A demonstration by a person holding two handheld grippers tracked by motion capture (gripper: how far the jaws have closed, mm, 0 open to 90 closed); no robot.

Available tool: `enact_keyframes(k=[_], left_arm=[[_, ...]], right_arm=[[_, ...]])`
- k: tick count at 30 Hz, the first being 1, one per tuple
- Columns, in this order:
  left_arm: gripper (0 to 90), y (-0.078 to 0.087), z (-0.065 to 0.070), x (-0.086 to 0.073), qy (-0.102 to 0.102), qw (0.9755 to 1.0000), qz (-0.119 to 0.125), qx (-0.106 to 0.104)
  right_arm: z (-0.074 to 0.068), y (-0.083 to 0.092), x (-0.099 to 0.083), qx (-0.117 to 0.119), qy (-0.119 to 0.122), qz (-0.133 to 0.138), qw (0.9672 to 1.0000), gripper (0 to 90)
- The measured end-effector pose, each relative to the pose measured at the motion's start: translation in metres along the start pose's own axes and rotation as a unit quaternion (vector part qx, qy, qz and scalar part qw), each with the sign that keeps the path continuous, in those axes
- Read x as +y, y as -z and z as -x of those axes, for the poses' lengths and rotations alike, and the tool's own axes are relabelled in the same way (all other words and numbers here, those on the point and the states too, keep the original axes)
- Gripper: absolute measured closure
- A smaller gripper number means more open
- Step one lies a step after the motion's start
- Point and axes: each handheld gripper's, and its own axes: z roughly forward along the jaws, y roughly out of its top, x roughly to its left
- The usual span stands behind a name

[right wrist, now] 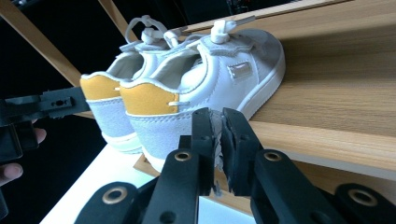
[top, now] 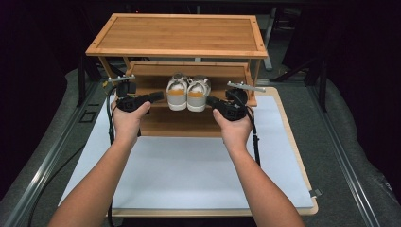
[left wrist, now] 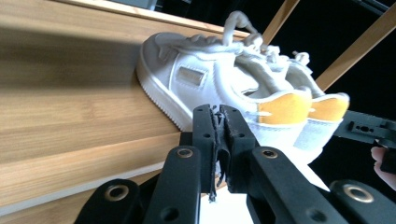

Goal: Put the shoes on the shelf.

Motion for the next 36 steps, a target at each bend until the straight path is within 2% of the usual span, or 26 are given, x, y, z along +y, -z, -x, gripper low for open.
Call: enact_keyframes(k=[1, 5, 13, 19, 23, 26, 27, 36], left_arm=[[86.6, -0.001, 0.000, -0.001, -0.002, 1.0000, -0.002, 0.002], [88.4, -0.004, -0.001, -0.004, 0.003, 1.0000, 0.001, -0.002], [89.5, -0.010, 0.003, -0.007, 0.002, 1.0000, 0.000, -0.008], [89.9, -0.011, 0.003, -0.008, 0.002, 1.0000, 0.004, -0.009], [90.0, -0.011, 0.004, -0.008, 0.002, 1.0000, 0.004, -0.008], [90.0, -0.011, 0.004, -0.007, 0.000, 1.0000, 0.002, -0.005], [90.0, -0.011, 0.005, -0.007, -0.001, 1.0000, 0.002, -0.003], [90.0, -0.015, 0.004, -0.003, 0.001, 1.0000, 0.000, 0.007]], right_arm=[[0.000, 0.000, -0.001, -0.010, -0.001, -0.003, 0.9999, 83.9], [0.002, -0.004, -0.004, 0.005, -0.016, 0.002, 0.9999, 84.5], [0.002, -0.005, -0.006, 0.008, -0.017, 0.006, 0.9998, 87.2], [-0.001, -0.004, -0.007, 0.000, -0.014, 0.006, 0.9999, 90.0], [-0.001, -0.006, -0.008, 0.006, -0.022, 0.014, 0.9996, 90.0], [-0.002, -0.005, -0.007, 0.007, -0.025, 0.008, 0.9996, 90.0], [-0.002, -0.006, -0.007, 0.005, -0.026, 0.016, 0.9995, 90.0], [-0.004, -0.009, -0.003, -0.003, -0.018, 0.010, 0.9998, 90.0]])
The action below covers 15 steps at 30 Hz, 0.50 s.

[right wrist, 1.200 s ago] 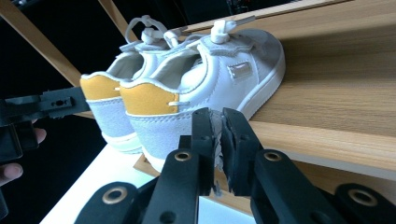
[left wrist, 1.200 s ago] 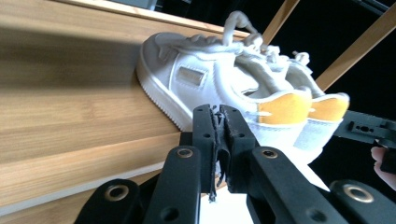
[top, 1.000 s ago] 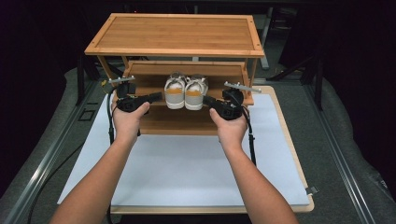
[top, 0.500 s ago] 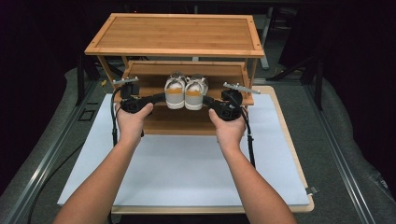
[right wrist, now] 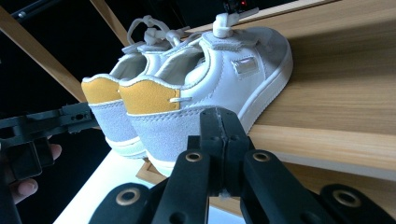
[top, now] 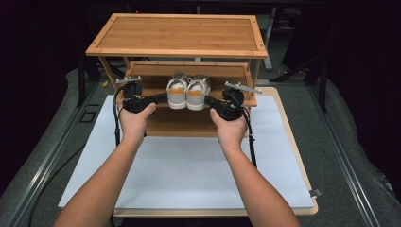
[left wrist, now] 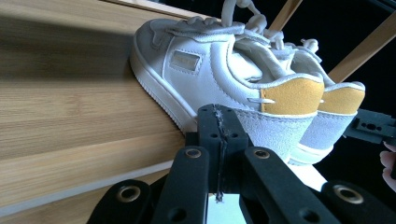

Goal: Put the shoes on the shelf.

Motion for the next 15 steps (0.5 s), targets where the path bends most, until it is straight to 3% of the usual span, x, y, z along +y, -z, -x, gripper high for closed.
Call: enact_keyframes(k=[15], left_arm=[[90.0, -0.017, -0.007, 0.010, 0.006, 0.9999, 0.006, 0.008]], right_arm=[[0.009, -0.017, 0.012, -0.012, -0.013, -0.004, 0.9998, 90.0]])
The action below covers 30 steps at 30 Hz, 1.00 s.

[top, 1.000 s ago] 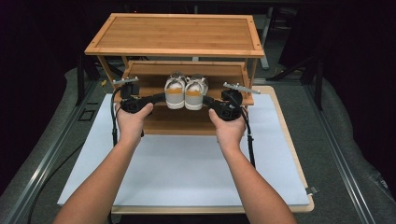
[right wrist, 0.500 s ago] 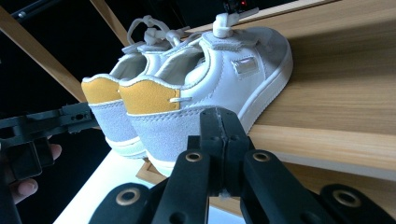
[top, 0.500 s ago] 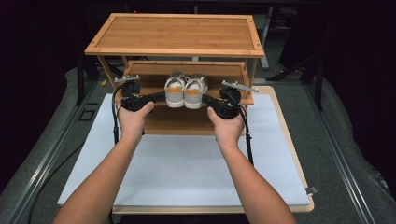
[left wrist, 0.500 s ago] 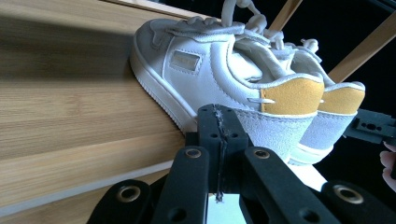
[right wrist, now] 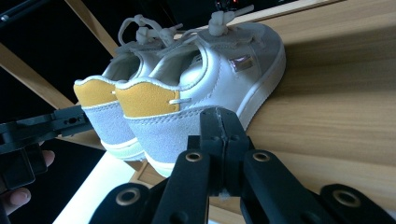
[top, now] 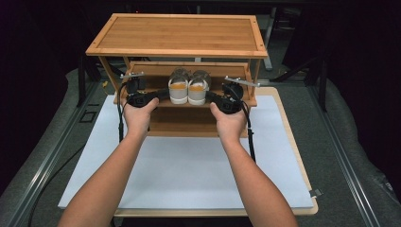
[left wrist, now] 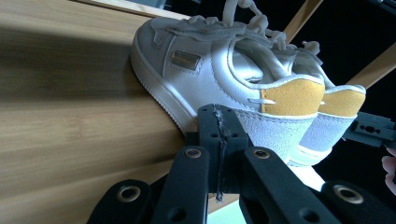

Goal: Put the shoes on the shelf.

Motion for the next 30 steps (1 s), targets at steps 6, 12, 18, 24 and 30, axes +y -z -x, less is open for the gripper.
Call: enact_keyframes(k=[6, 12, 18, 24, 30], left_arm=[[90.0, -0.007, -0.003, 0.005, 0.004, 1.0000, -0.002, 0.003], [90.0, -0.013, -0.006, 0.008, 0.007, 0.9999, -0.003, 0.007], [90.0, -0.018, -0.006, 0.010, 0.011, 0.9998, 0.003, 0.014], [90.0, -0.021, -0.006, 0.012, 0.002, 0.9997, -0.005, 0.024], [90.0, -0.023, -0.010, 0.012, 0.006, 0.9998, -0.006, 0.019]], right_arm=[[0.001, -0.007, 0.005, -0.011, 0.005, -0.001, 0.9999, 90.0], [0.004, -0.013, 0.008, -0.016, 0.007, 0.001, 0.9998, 90.0], [0.008, -0.018, 0.010, -0.012, -0.003, 0.005, 0.9999, 90.0], [0.006, -0.020, 0.013, -0.033, 0.015, -0.003, 0.9993, 90.0], [0.004, -0.023, 0.014, -0.037, 0.025, -0.002, 0.9990, 90.0]])
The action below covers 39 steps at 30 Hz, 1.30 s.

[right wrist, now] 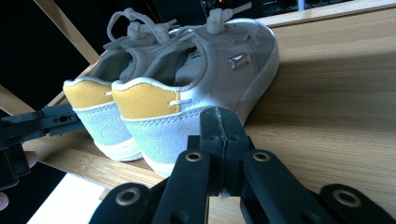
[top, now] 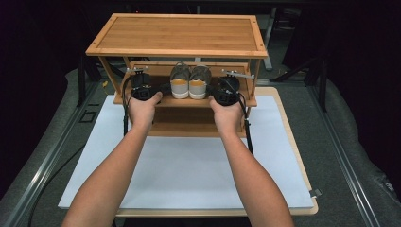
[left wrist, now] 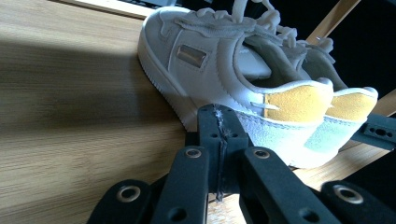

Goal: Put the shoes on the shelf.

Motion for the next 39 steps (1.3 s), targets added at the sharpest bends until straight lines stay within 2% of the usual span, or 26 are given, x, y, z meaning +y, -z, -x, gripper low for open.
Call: enact_keyframes(k=[5, 7, 8, 9, 10, 14, 16, 20, 22, 29, 31, 33, 35, 36, 37, 39], left_arm=[[90.0, -0.002, 0.000, 0.000, 0.004, 1.0000, 0.004, 0.000], [90.0, -0.002, 0.000, 0.000, 0.003, 1.0000, 0.004, -0.001], [90.0, -0.001, 0.000, 0.000, 0.004, 1.0000, 0.004, -0.002], [90.0, -0.001, -0.001, 0.000, 0.001, 1.0000, 0.002, -0.002], [90.0, -0.001, 0.000, 0.000, 0.000, 1.0000, 0.002, -0.001], [90.0, -0.001, 0.000, 0.000, 0.001, 1.0000, 0.002, 0.000], [90.0, -0.001, -0.001, 0.000, 0.001, 1.0000, 0.003, -0.003], [90.0, -0.001, 0.002, -0.002, 0.000, 0.9999, 0.011, 0.006], [90.0, -0.001, 0.002, -0.003, -0.009, 0.9999, 0.011, 0.008], [89.9, -0.001, 0.000, -0.004, 0.005, 0.9999, 0.016, 0.000], [88.8, -0.001, -0.002, -0.005, 0.012, 0.9998, 0.013, -0.004], [86.4, 0.001, -0.003, -0.007, 0.019, 0.9997, 0.012, -0.006], [85.9, 0.004, -0.004, -0.009, 0.019, 0.9997, 0.017, -0.005], [85.5, 0.006, -0.004, -0.009, 0.015, 0.9998, 0.014, -0.003], [85.2, 0.008, -0.004, -0.010, 0.012, 0.9998, 0.014, -0.002], [84.7, 0.014, -0.004, -0.011, 0.010, 0.9997, 0.020, -0.007]], right_arm=[[0.002, -0.001, 0.000, 0.004, -0.008, -0.002, 1.0000, 90.0], [0.003, -0.001, 0.000, -0.003, -0.010, -0.008, 0.9999, 90.0], [0.004, -0.001, 0.000, 0.010, -0.013, -0.007, 0.9998, 90.0], [0.005, -0.001, 0.000, 0.012, -0.015, -0.007, 0.9998, 90.0], [0.004, -0.002, -0.001, 0.010, -0.016, 0.001, 0.9998, 90.0], [0.004, -0.001, 0.000, 0.011, -0.015, -0.006, 0.9998, 90.0], [0.004, -0.002, -0.001, 0.008, -0.018, 0.001, 0.9998, 90.0], [0.002, -0.001, -0.002, 0.002, -0.001, 0.003, 1.0000, 90.0], [0.002, 0.000, -0.002, 0.002, 0.000, -0.003, 1.0000, 90.0], [0.002, 0.000, -0.003, -0.002, -0.006, -0.003, 1.0000, 90.0], [0.003, 0.000, -0.004, 0.005, -0.011, 0.003, 0.9999, 89.3], [0.003, 0.002, -0.005, 0.005, -0.010, -0.003, 0.9999, 87.5], [0.003, 0.005, -0.005, 0.004, -0.004, -0.005, 1.0000, 86.5], [0.004, 0.009, -0.005, 0.014, 0.004, -0.016, 0.9998, 86.2], [0.002, 0.011, -0.005, 0.001, 0.009, -0.007, 0.9999, 85.8], [0.001, 0.017, -0.005, 0.000, 0.013, -0.002, 0.9999, 84.8]])
